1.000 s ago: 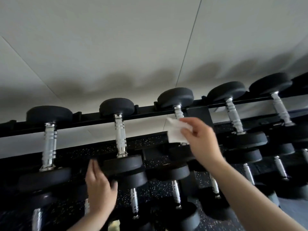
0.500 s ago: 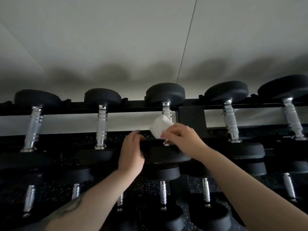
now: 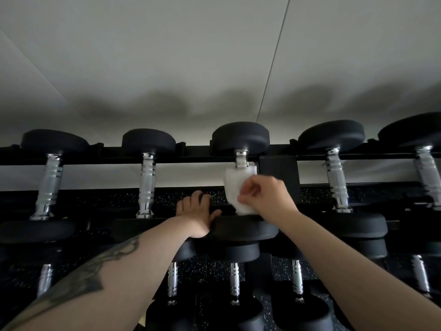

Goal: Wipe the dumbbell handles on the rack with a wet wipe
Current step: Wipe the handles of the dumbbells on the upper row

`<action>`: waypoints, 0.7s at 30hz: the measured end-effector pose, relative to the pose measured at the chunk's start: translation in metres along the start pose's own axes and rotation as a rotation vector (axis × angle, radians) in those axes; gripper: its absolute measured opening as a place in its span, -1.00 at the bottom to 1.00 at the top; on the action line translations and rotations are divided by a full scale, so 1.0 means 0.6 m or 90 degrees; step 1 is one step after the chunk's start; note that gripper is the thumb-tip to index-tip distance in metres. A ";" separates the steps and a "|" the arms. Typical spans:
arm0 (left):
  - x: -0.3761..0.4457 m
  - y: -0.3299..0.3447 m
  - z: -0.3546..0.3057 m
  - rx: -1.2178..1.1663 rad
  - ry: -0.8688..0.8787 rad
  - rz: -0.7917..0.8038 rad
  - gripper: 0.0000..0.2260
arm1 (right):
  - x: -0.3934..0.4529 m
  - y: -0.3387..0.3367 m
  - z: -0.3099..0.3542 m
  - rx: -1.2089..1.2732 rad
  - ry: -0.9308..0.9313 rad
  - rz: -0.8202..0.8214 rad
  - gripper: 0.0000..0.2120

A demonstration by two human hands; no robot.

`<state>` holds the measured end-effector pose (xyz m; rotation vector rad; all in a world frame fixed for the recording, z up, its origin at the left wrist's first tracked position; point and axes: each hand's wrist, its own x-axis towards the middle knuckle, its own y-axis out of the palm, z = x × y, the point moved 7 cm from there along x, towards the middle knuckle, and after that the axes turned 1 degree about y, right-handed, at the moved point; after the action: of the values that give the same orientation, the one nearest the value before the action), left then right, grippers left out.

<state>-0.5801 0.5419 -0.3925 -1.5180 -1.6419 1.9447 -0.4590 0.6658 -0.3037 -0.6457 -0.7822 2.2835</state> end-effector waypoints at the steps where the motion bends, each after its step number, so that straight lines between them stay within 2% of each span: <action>1: 0.000 0.000 -0.001 0.005 -0.005 0.007 -0.52 | -0.009 0.004 -0.007 -0.017 0.009 0.049 -0.90; 4: -0.001 0.001 -0.001 0.009 -0.010 0.015 -0.51 | -0.026 -0.018 -0.001 -0.008 0.004 0.139 -0.93; 7: -0.004 -0.001 -0.002 0.017 -0.004 0.015 -0.53 | -0.061 -0.030 0.034 0.022 -0.062 0.196 -0.93; 9: -0.007 0.001 -0.003 0.015 0.006 0.020 -0.53 | -0.095 -0.023 0.046 -0.011 -0.125 0.172 -0.89; 11: -0.007 -0.001 -0.003 0.002 0.007 0.007 -0.55 | -0.117 -0.028 0.029 0.005 -0.158 0.086 -0.86; 13: -0.007 -0.002 -0.002 -0.008 0.012 0.005 -0.55 | -0.122 -0.046 -0.017 0.096 -0.082 0.029 -0.88; 15: -0.008 0.001 -0.002 -0.012 0.019 0.018 -0.55 | -0.124 -0.051 -0.052 0.165 0.014 0.022 -0.91; 16: -0.008 0.001 -0.002 -0.015 0.020 0.019 -0.54 | -0.123 -0.049 -0.054 0.171 0.024 0.018 -0.91; 21: -0.011 -0.005 -0.004 -0.001 0.009 0.021 -0.52 | -0.111 -0.008 0.047 -0.010 -0.161 0.033 -0.90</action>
<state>-0.5764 0.5401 -0.3859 -1.5654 -1.6224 1.9457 -0.4289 0.6125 -0.2651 -0.3917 -0.9112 2.4384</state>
